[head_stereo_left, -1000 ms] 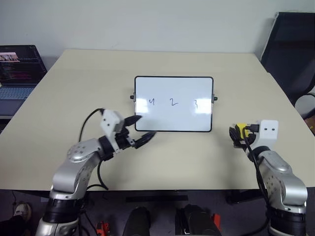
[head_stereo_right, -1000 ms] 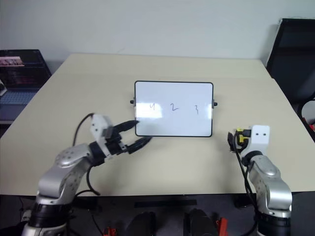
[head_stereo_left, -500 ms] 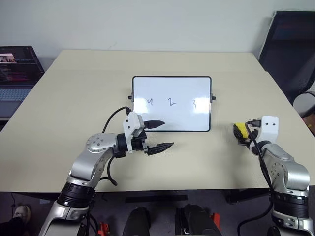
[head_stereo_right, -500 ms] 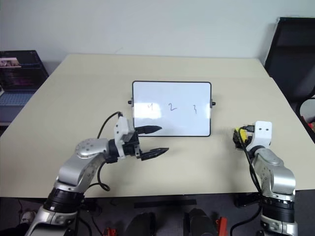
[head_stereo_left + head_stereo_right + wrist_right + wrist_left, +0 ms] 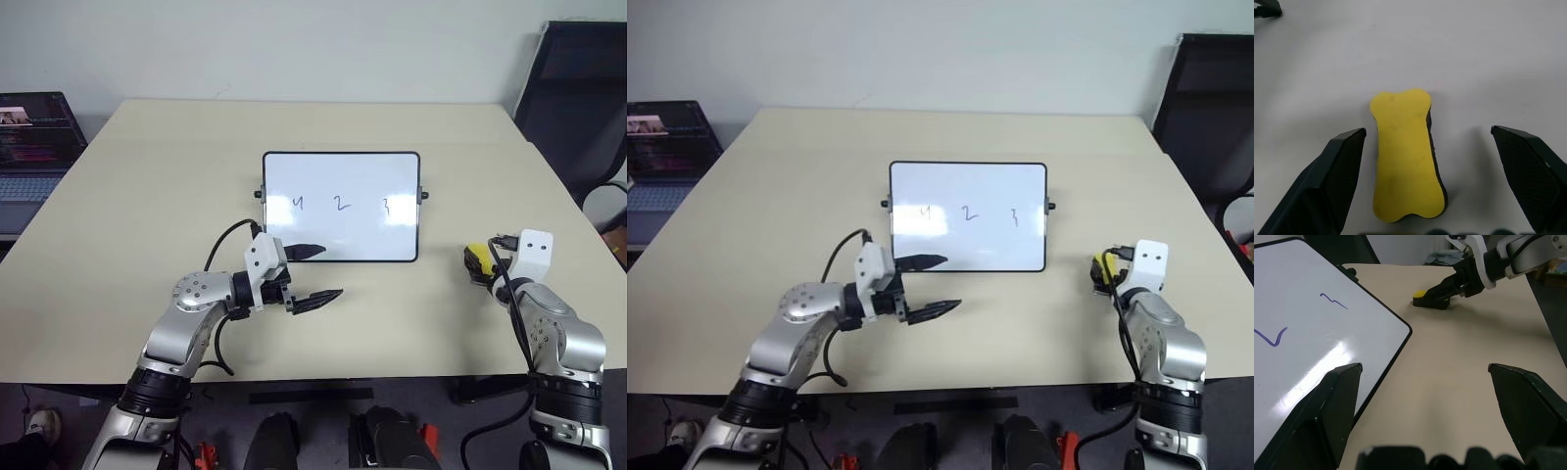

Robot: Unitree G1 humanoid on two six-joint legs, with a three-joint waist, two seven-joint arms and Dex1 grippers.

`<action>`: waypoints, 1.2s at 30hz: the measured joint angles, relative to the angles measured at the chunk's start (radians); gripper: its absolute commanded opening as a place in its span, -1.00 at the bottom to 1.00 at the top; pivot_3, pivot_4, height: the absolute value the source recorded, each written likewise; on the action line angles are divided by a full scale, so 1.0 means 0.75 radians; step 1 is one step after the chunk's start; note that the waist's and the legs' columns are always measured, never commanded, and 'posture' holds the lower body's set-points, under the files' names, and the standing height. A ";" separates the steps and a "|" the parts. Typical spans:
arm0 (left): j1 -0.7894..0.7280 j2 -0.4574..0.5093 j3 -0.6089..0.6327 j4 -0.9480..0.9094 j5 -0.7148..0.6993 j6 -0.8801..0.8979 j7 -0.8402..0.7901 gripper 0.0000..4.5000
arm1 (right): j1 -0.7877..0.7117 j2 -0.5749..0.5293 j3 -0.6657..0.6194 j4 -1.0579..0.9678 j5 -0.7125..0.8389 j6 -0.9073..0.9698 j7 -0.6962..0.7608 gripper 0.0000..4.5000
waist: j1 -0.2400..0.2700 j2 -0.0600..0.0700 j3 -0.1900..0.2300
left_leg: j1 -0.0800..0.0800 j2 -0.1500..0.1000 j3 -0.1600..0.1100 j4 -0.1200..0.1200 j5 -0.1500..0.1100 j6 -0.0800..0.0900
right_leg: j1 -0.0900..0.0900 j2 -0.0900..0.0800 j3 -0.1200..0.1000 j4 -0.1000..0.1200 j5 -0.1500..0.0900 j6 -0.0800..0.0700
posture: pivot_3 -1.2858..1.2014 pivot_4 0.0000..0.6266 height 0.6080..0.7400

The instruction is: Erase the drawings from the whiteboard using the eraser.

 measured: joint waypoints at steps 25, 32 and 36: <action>-0.004 -0.020 0.000 0.038 0.027 -0.038 -0.006 1.00 | -0.002 0.012 0.022 0.023 -0.010 -0.057 -0.010 -0.50 | -0.002 0.000 0.000 | 0.000 0.000 0.000 0.000 0.000 0.000 | 0.000 0.000 0.000 0.000 0.000 0.000 | 0.03 -0.52 1.00; -0.084 -0.099 0.049 0.216 0.202 -0.106 0.307 1.00 | -0.070 -0.038 0.213 -0.047 -0.115 -0.331 0.111 -0.50 | -0.005 0.001 0.000 | 0.000 0.000 -0.001 0.000 0.000 0.000 | 0.000 0.001 -0.001 0.001 0.000 0.000 | 0.03 -0.52 1.00; -0.101 -0.135 0.078 0.249 0.249 -0.117 0.444 1.00 | -0.100 -0.013 0.298 -0.045 -0.152 -0.459 0.166 -0.50 | -0.003 0.001 0.000 | -0.001 0.000 0.000 0.000 0.000 0.000 | 0.000 0.000 0.000 -0.001 0.000 0.001 | 0.03 -0.52 1.00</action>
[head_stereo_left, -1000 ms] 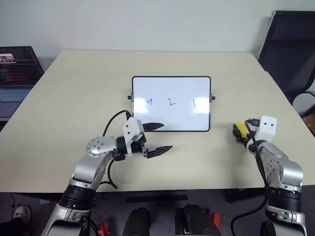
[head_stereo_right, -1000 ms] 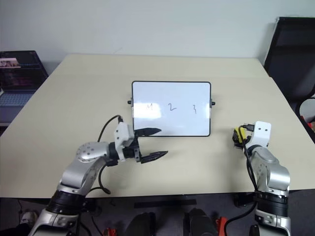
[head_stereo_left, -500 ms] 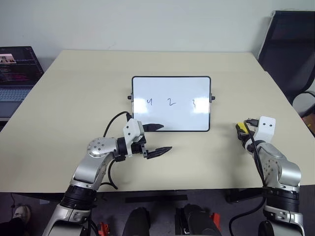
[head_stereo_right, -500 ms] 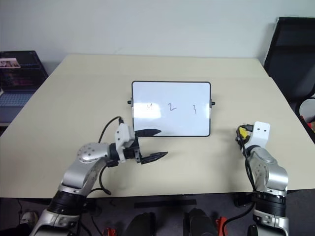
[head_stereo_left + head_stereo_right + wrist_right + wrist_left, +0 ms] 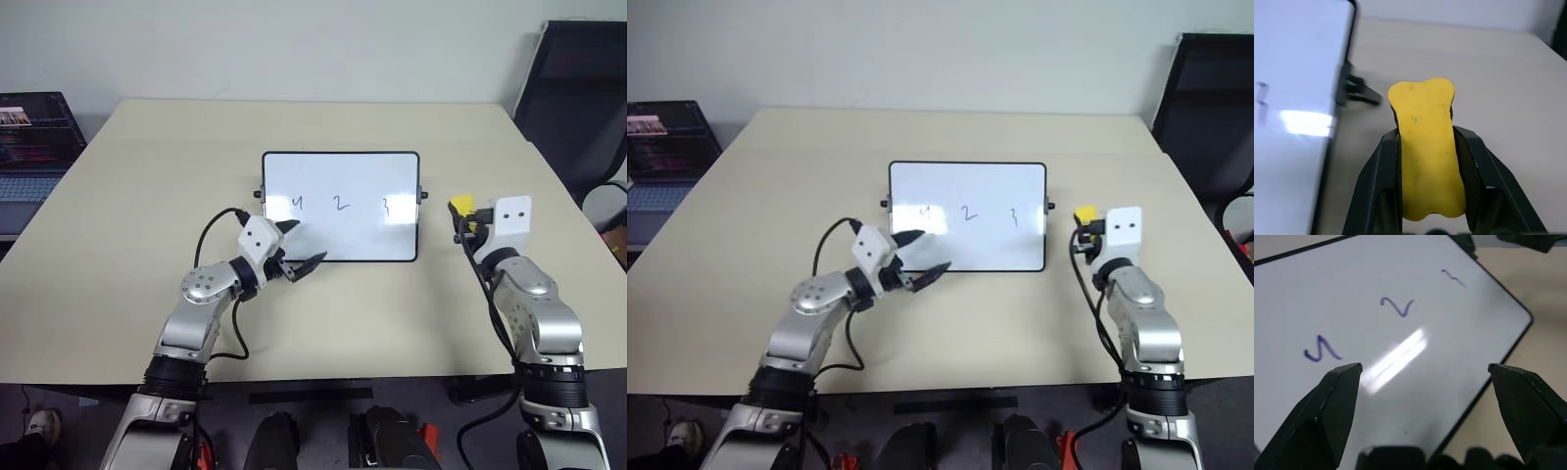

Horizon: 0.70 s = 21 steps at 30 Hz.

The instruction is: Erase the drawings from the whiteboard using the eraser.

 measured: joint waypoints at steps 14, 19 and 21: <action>-0.051 -0.061 -0.032 -0.002 0.036 -0.003 0.033 1.00 | -0.346 0.226 0.180 0.319 -0.067 -0.098 0.012 -0.50 | 0.000 0.000 0.000 | 0.000 0.000 -0.001 0.001 0.000 0.000 | 0.000 0.000 -0.001 0.001 0.001 0.000 | 0.03 -0.52 1.00; -0.051 -0.061 -0.031 -0.017 0.038 0.014 0.040 1.00 | -0.401 0.235 0.205 0.460 -0.116 -0.087 0.008 -0.50 | 0.001 0.000 0.000 | -0.001 0.000 -0.001 0.001 0.000 0.000 | 0.000 -0.001 -0.001 0.001 0.001 -0.001 | 0.03 -0.52 1.00; -0.051 -0.060 -0.031 -0.029 0.038 0.024 0.042 1.00 | -0.410 0.235 0.213 0.459 -0.130 -0.063 0.001 -0.50 | 0.001 0.000 0.000 | 0.000 0.000 -0.001 0.001 0.000 0.000 | 0.000 -0.001 -0.001 0.001 0.001 0.000 | 0.03 -0.52 1.00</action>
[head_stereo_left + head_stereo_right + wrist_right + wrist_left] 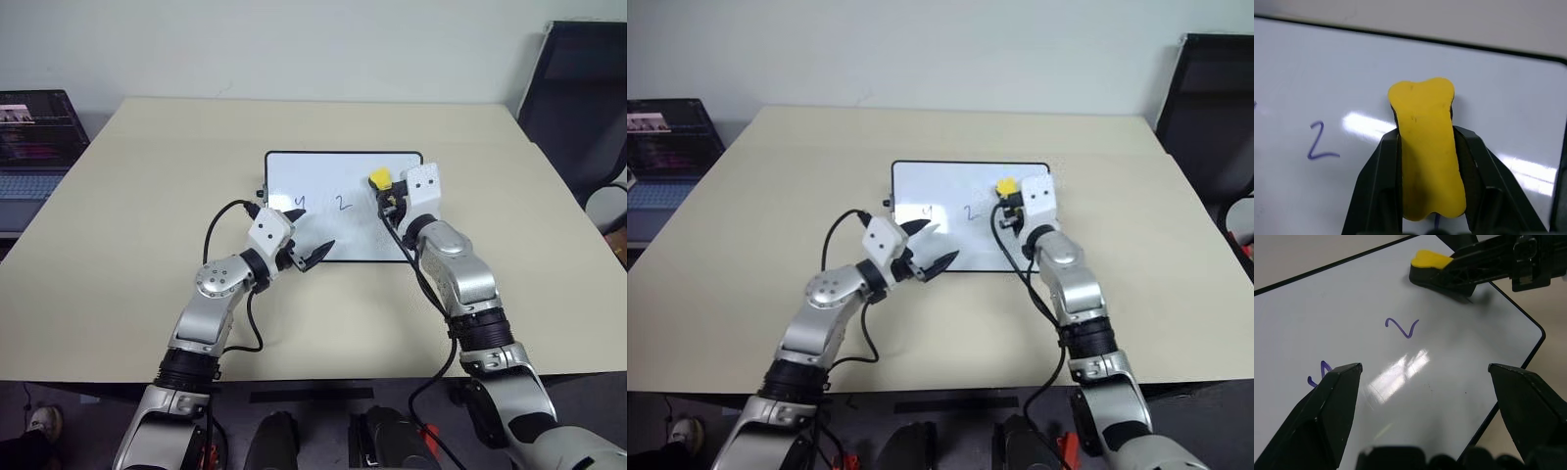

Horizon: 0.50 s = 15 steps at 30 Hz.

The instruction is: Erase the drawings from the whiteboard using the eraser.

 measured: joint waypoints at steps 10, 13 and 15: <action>0.019 0.011 0.004 -0.119 -0.001 0.068 0.019 1.00 | 0.226 -0.054 0.013 -0.308 -0.040 0.235 -0.031 -0.50 | 0.008 -0.002 -0.002 | 0.001 0.000 -0.001 0.002 0.000 0.000 | 0.002 0.000 -0.001 0.001 0.000 0.002 | 0.03 -0.52 1.00; 0.024 0.012 0.005 -0.134 -0.002 0.081 0.019 1.00 | 0.326 -0.091 0.036 -0.404 -0.044 0.285 -0.010 -0.50 | 0.007 -0.002 -0.002 | 0.003 0.000 -0.001 0.003 0.000 0.000 | 0.003 0.000 0.000 0.001 0.001 0.003 | 0.03 -0.52 1.00; 0.029 0.014 0.007 -0.134 -0.002 0.084 0.019 1.00 | 0.389 -0.122 0.051 -0.456 -0.045 0.307 0.014 -0.50 | 0.006 -0.002 -0.003 | 0.003 0.000 -0.001 0.003 0.000 0.001 | 0.004 0.000 0.000 0.001 0.002 0.003 | 0.03 -0.52 1.00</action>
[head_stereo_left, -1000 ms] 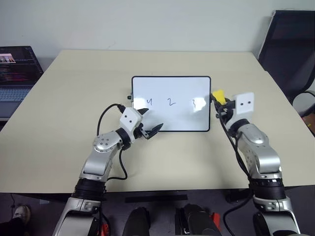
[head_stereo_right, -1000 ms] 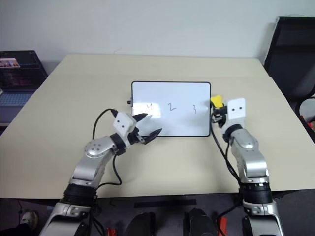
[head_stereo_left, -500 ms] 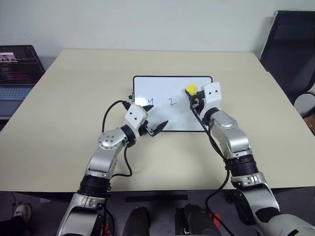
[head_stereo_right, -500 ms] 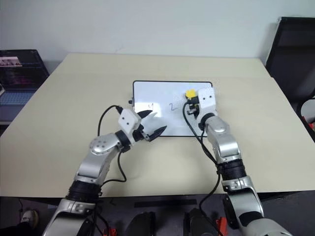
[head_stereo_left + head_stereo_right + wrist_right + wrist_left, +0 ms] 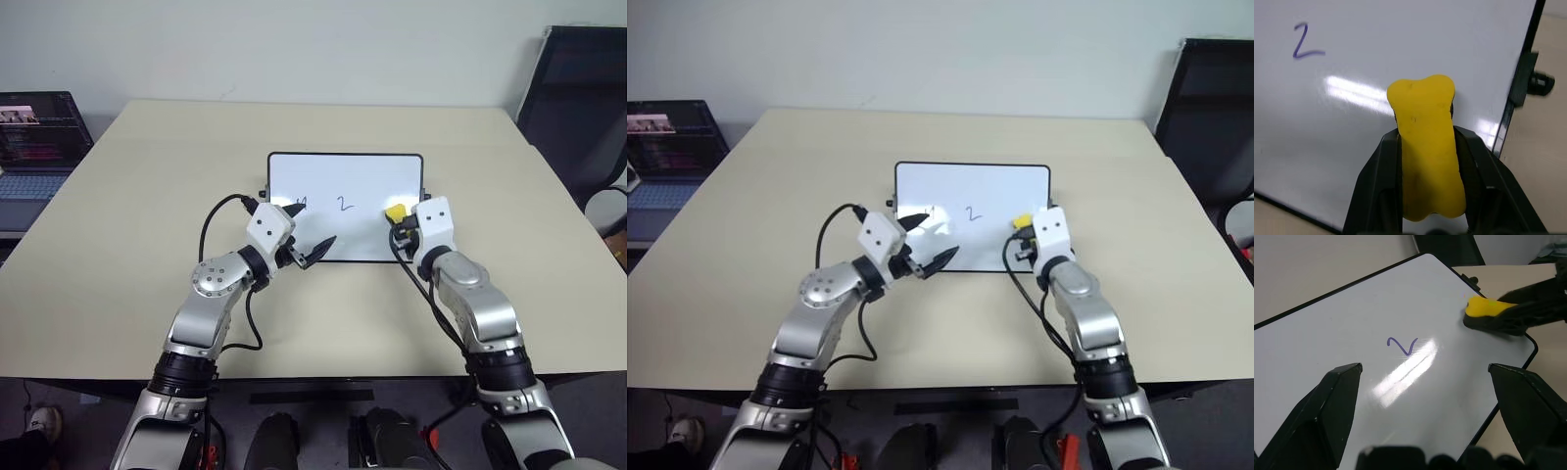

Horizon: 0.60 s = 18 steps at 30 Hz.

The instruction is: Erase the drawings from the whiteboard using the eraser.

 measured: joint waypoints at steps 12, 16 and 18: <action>0.027 0.010 0.006 -0.006 -0.003 0.001 -0.001 1.00 | 0.102 -0.020 -0.028 -0.051 0.046 -0.048 0.079 -0.50 | -0.009 0.000 0.000 | 0.000 0.000 0.003 0.000 0.000 0.000 | -0.001 0.000 0.000 0.000 0.001 0.001 | 0.03 -0.52 1.00; 0.110 0.006 0.017 -0.071 -0.007 0.006 0.040 1.00 | 0.110 -0.005 -0.031 -0.038 0.104 -0.199 0.188 -0.50 | -0.010 0.001 0.001 | -0.003 0.000 0.002 -0.001 0.000 0.000 | -0.003 0.000 0.001 -0.003 0.001 0.001 | 0.03 -0.52 1.00; 0.163 -0.003 0.047 -0.098 -0.006 0.006 0.085 1.00 | 0.135 -0.036 -0.029 -0.039 0.103 -0.313 0.242 -0.50 | -0.008 0.001 0.001 | -0.004 0.000 0.002 -0.002 0.000 0.000 | -0.003 0.000 0.001 -0.004 0.000 0.001 | 0.03 -0.52 1.00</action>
